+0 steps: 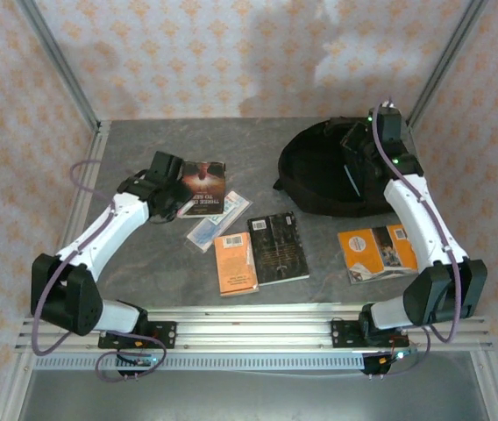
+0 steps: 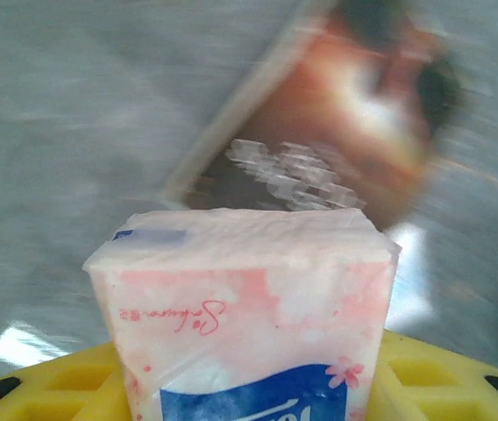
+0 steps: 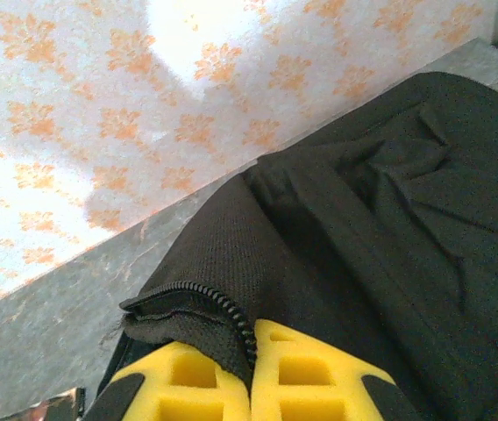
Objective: Pack the student bag
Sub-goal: Pick up the personal item from the middle-left of the table, then place the personal item in the student bag.
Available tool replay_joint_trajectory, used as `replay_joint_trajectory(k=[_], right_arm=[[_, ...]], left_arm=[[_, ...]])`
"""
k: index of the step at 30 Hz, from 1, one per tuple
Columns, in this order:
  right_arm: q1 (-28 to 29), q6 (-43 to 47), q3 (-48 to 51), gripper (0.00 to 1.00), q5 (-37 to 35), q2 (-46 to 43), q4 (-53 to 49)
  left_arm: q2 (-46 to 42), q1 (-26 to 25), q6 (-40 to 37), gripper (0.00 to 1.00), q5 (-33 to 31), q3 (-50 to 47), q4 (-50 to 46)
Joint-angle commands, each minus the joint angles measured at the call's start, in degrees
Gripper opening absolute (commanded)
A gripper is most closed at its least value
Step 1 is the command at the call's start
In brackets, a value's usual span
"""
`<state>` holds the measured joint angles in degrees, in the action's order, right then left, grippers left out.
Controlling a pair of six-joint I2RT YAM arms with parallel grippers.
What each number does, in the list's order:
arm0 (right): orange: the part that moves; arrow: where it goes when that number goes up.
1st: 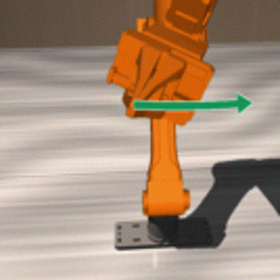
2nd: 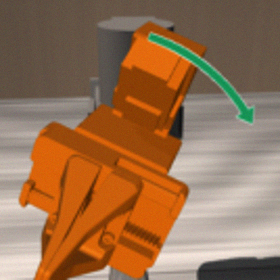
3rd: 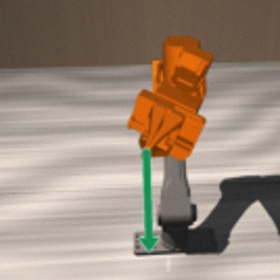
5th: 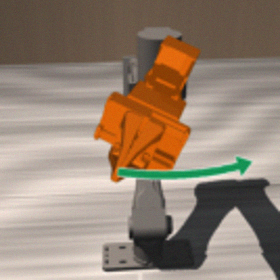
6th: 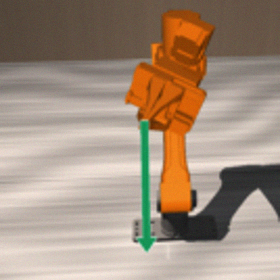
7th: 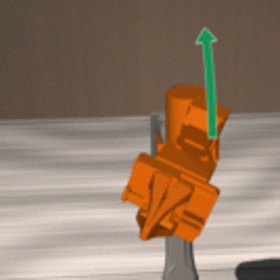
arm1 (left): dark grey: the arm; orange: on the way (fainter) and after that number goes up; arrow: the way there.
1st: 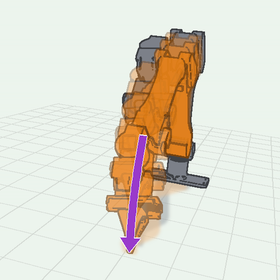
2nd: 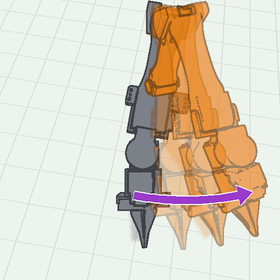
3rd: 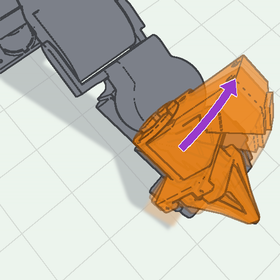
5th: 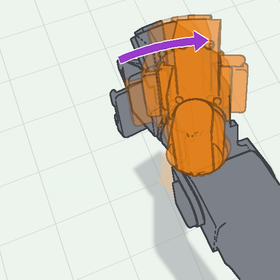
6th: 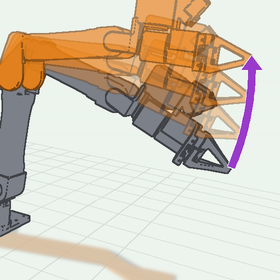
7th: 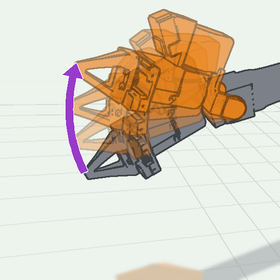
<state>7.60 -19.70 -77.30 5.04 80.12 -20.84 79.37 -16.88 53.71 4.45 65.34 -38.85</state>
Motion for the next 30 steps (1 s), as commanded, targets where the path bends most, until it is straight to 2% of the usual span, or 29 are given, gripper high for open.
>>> replay_joint_trajectory(k=[1, 6, 10, 14, 19, 25, 27, 30], right_arm=[[0.89, -1.13, 0.71, 0.00, 2.24, -3.33, 3.44], [0.83, -2.38, 1.90, 0.00, 1.82, -3.73, 4.66], [0.76, -3.20, 1.97, 0.00, 1.21, -3.82, 5.52], [0.49, -4.77, 1.89, 0.00, 0.98, -4.00, 6.65], [-0.34, -6.71, 1.68, 0.00, 0.93, -4.06, 7.74], [-1.50, -9.34, 1.86, 0.00, 0.31, -4.12, 9.19], [-1.84, -10.35, 2.14, 0.00, 0.20, -4.05, 9.84], [-2.06, -11.40, 2.44, 0.00, 0.22, -3.99, 10.54]], left_arm=[[1.46, -5.42, -7.53, 0.52, 3.14, 8.28, 2.41], [10.66, -11.99, -11.09, 0.50, 13.87, 20.56, 11.69], [23.72, -17.19, -10.64, 0.47, 19.83, 35.05, 13.97], [37.74, -20.83, -7.62, 0.44, 21.87, 49.51, 13.45], [52.25, -22.05, -2.41, 0.43, 23.93, 64.83, 15.21], [64.94, -24.21, 6.61, 0.44, 25.45, 76.31, 22.40], [70.05, -25.22, 9.33, 0.50, 25.40, 82.07, 24.28], [79.72, -27.30, 13.24, 0.78, 25.36, 94.65, 27.11]])
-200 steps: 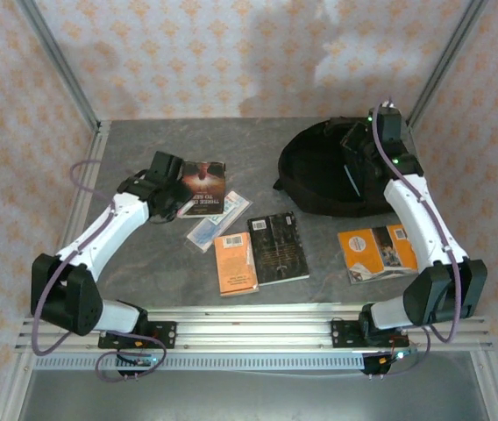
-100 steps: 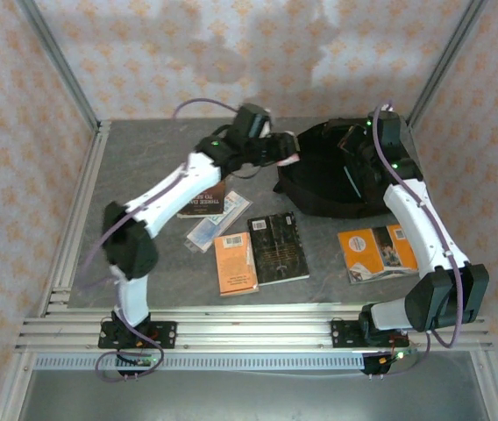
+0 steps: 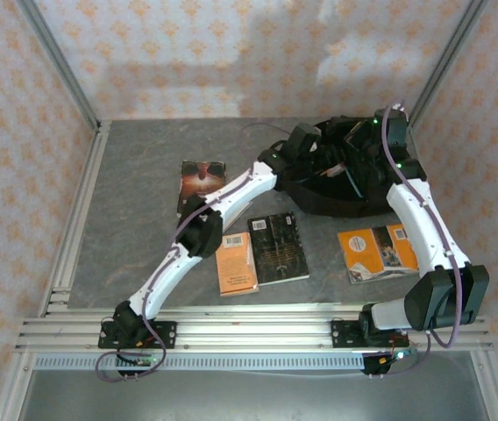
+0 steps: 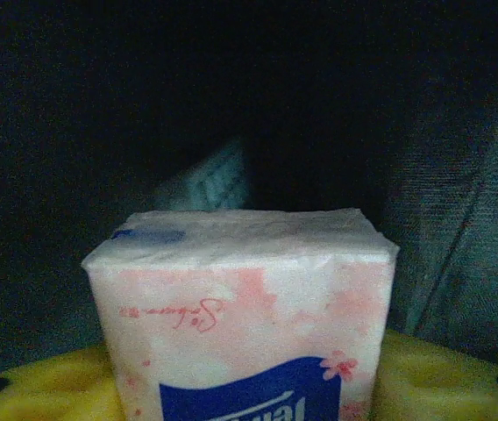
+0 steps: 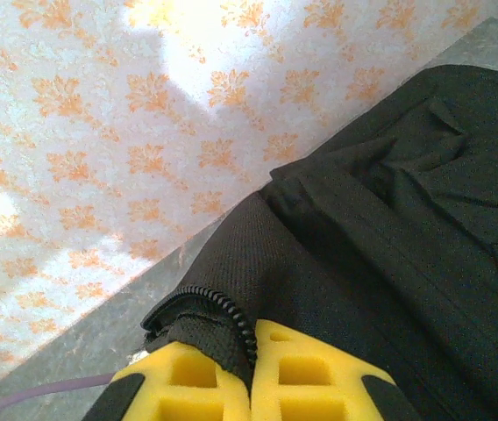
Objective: Pack the student bag
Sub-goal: Place the personal item in the student bag.
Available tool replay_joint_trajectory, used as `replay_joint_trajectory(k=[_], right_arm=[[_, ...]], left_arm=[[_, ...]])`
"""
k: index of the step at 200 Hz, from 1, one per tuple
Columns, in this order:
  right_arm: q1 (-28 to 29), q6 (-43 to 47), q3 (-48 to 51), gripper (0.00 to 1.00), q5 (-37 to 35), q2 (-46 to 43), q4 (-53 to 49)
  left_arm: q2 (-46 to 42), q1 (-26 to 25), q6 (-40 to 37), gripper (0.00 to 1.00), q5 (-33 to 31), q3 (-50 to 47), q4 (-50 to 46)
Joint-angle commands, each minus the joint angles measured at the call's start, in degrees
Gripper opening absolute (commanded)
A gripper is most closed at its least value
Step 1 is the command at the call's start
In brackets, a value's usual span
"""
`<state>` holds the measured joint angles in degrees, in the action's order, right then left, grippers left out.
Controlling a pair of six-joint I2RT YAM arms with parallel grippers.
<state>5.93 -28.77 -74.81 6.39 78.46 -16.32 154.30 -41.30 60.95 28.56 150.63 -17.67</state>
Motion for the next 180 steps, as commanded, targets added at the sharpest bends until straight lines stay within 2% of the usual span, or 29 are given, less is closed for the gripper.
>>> replay_joint_trajectory(k=[1, 14, 58, 102, 121, 140, 164, 180], right_arm=[[-0.53, -2.66, 0.01, 0.00, -1.16, -2.39, 6.16], [-0.57, -2.89, 0.10, 0.00, -1.10, -2.42, 6.21], [-0.66, -2.40, 0.89, 0.00, -1.38, -2.85, 5.86], [-1.10, 0.69, 0.89, 0.00, -3.00, -3.35, 4.40], [-1.23, 2.53, 1.03, 0.00, -3.53, -3.55, 3.89], [-1.33, 3.54, 1.42, 0.00, -4.44, -3.89, 3.30], [-1.45, 4.66, 1.93, 0.00, -4.78, -4.39, 3.15], [-1.39, 5.14, 2.30, 0.00, -4.47, -4.64, 3.40]], left_arm=[[7.37, -3.33, 7.16, 0.88, 1.47, 12.76, 6.93], [9.38, -3.44, 9.40, 0.98, 2.32, 14.09, 9.28], [1.62, -3.04, 1.62, 1.00, 2.91, 6.85, 7.18], [-9.53, -1.94, -12.49, 1.00, 1.96, 2.10, -9.84], [-17.52, -1.94, -17.27, 1.00, -0.40, -6.89, -12.34], [-25.65, -1.94, -19.23, 1.00, -3.12, -18.12, -11.68], [-34.78, -1.97, -22.80, 1.00, -7.11, -27.69, -13.29], [-40.95, -1.97, -24.98, 1.00, -13.15, -32.09, -17.21]])
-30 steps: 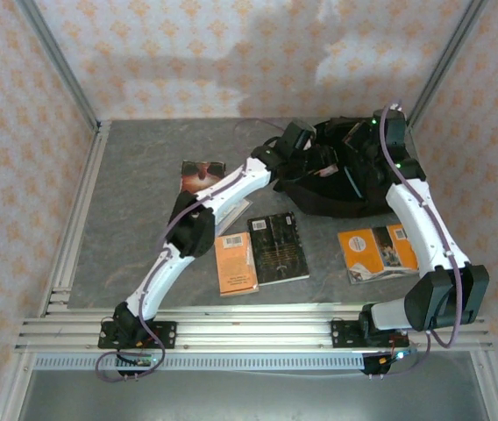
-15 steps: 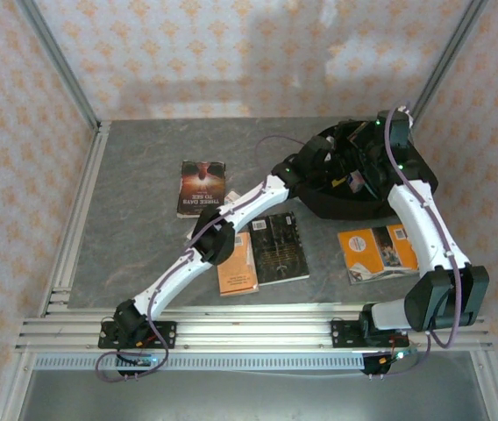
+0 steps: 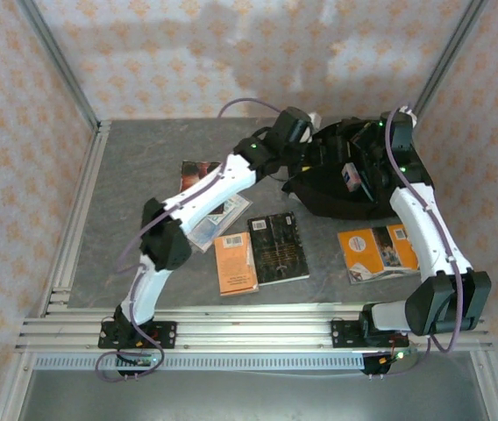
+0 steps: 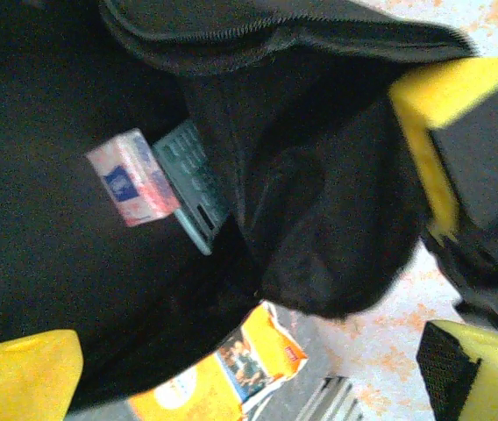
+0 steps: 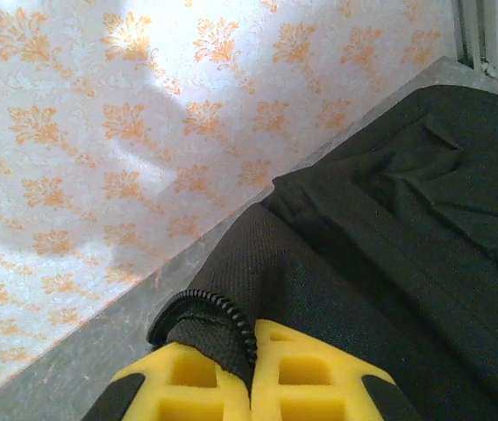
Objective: Pack the student bag
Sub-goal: Place the personal item in the student bag, then close the student bag at the top-right of the table.
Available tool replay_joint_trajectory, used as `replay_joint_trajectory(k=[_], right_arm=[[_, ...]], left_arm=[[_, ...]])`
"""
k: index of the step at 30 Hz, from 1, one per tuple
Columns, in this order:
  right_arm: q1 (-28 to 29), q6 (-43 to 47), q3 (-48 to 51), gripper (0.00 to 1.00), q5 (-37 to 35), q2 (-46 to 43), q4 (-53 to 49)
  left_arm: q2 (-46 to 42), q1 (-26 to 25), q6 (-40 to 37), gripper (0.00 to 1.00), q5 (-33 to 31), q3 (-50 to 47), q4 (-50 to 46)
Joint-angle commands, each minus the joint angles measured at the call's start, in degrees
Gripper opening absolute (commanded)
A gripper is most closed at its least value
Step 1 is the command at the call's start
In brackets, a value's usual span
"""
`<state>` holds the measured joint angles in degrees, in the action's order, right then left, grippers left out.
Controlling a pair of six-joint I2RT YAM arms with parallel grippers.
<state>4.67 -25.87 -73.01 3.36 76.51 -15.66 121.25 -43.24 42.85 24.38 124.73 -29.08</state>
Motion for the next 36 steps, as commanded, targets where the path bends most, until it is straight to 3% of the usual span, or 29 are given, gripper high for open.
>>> replay_joint_trajectory(k=[1, 7, 16, 24, 30, 31, 33, 34, 36], right_arm=[[-0.11, 2.23, 0.55, 0.00, -1.47, -2.73, 2.79], [-0.18, 3.51, 1.71, 0.00, 2.30, -2.72, 3.27], [1.86, 8.49, 1.18, 0.00, 1.10, 1.74, -1.08], [6.09, 11.94, -2.80, 0.00, -1.51, 8.92, -6.39], [7.66, 12.62, -2.84, 0.01, -2.96, 12.04, -6.81], [7.78, 12.67, -2.86, 0.07, -2.75, 12.12, -7.04], [8.45, 12.98, -3.89, 0.43, -4.30, 11.63, -8.77], [9.03, 13.50, -4.13, 0.54, -5.33, 10.90, -9.36], [10.20, 14.91, -4.54, 0.63, -6.95, 8.46, -10.63]], left_arm=[[-8.33, -0.01, -6.94, 1.00, -9.43, -6.53, -6.03], [-26.74, 1.44, -2.48, 1.00, -23.47, -23.23, -6.92], [-47.04, 5.76, -4.87, 0.99, -29.68, -45.52, -12.50], [-51.37, 7.47, -2.84, 0.99, -31.90, -60.78, -16.91], [-52.25, 8.88, -0.04, 0.99, -29.11, -67.93, -12.02], [-52.00, 8.91, -0.09, 0.99, -29.29, -68.09, -12.14], [-51.90, 8.97, -0.22, 0.99, -29.16, -68.83, -11.78], [-52.08, 8.97, -0.22, 0.99, -28.80, -69.35, -11.28], [-52.58, 8.96, -0.46, 0.99, -26.49, -70.84, -9.32]])
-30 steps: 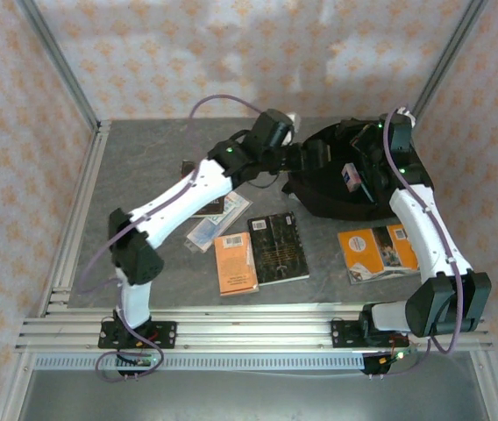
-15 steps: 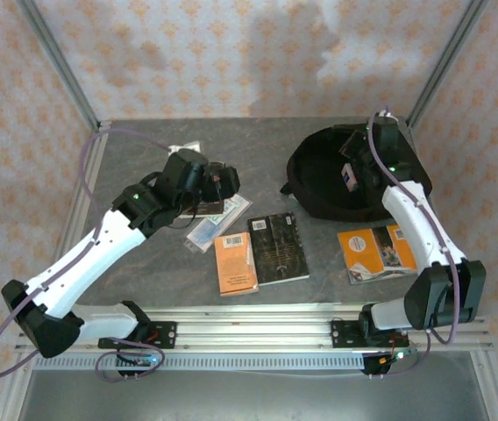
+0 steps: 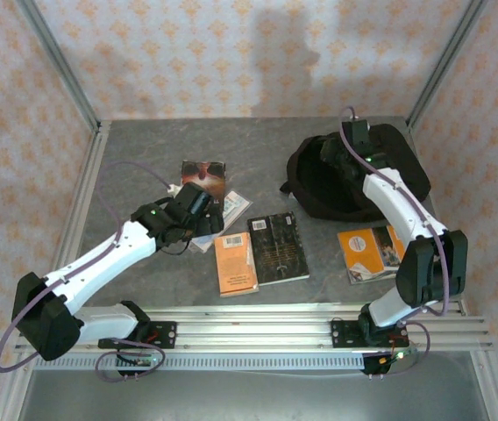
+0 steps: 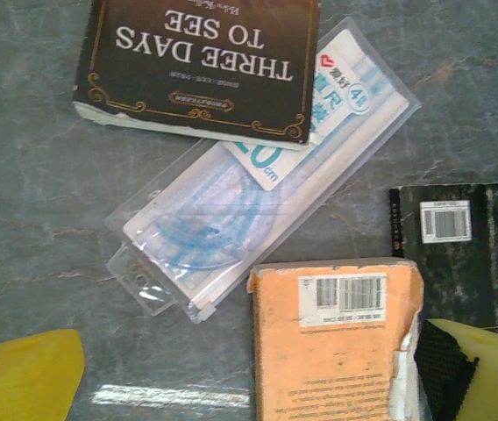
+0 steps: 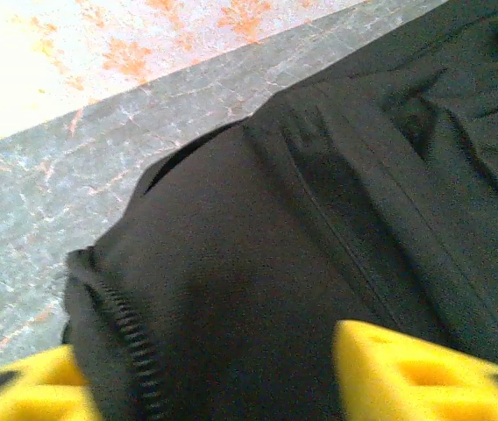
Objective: Pack the student bag
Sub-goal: Close the student bag at the top-right of the table.
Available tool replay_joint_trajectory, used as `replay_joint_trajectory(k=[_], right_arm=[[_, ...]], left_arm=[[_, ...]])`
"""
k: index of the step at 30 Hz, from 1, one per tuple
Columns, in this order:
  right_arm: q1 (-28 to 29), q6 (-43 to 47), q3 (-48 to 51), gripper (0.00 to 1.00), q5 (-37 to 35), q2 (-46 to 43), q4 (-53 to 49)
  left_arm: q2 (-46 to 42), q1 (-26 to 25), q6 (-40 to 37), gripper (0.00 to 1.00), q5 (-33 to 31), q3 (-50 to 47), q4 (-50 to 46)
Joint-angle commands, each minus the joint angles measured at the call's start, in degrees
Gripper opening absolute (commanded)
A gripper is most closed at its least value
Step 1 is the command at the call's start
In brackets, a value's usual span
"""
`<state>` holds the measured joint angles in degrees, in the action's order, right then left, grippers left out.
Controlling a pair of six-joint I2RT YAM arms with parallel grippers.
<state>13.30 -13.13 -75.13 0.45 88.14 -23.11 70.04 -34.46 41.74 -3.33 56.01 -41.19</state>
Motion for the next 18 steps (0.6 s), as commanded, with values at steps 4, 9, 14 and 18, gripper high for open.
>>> replay_joint_trajectory(k=[4, 9, 14, 18], right_arm=[[3.61, 2.79, -0.58, 0.60, -2.14, -9.04, -4.95], [11.72, 1.13, 5.78, 0.51, -1.91, -13.43, -9.52], [21.20, -2.99, 11.51, 0.48, 1.98, -12.35, -11.20], [29.75, -8.59, 19.49, 0.50, 4.57, -10.40, -3.52]], left_arm=[[-1.18, 0.18, -0.07, 0.99, 5.16, -4.29, 4.91], [-1.90, 0.18, 1.90, 0.98, 8.77, -9.31, 9.01], [-1.67, 0.18, 4.54, 0.95, 10.99, -15.11, 14.77], [-1.77, 0.18, 3.04, 0.89, 12.65, -17.86, 19.30]])
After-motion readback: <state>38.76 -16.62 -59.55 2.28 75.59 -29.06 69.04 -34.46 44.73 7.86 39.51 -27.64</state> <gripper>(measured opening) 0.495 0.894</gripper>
